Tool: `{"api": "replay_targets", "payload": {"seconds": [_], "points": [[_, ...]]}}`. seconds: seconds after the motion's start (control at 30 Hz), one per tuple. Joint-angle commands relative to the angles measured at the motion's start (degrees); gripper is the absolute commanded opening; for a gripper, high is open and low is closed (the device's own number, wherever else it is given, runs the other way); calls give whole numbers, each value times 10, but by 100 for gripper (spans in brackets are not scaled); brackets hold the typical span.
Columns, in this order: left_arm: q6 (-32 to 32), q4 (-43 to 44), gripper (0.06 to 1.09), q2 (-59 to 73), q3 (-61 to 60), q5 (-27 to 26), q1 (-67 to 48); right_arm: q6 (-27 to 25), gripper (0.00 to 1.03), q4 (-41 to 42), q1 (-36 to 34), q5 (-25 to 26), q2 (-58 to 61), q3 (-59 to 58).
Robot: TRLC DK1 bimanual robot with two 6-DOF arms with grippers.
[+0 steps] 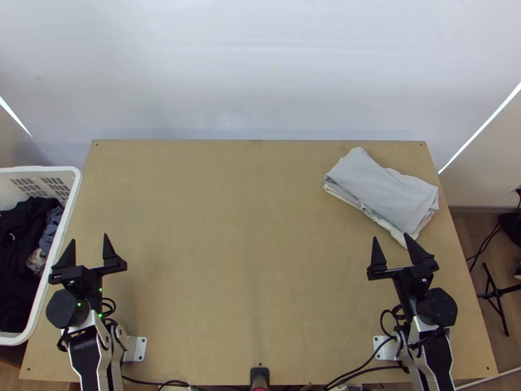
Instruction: Fold the t-shirt
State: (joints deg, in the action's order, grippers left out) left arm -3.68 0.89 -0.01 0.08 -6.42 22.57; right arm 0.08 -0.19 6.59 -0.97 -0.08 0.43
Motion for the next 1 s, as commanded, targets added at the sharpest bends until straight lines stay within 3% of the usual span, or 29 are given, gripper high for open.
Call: {"api": "replay_targets", "payload": {"seconds": [0.0,0.97], "points": [[-1,0,104,0,0,0,0,0,99,0,0,0,0,0],[9,5,104,-1,0,-2,-2,0,99,0,0,0,1,0]]}}
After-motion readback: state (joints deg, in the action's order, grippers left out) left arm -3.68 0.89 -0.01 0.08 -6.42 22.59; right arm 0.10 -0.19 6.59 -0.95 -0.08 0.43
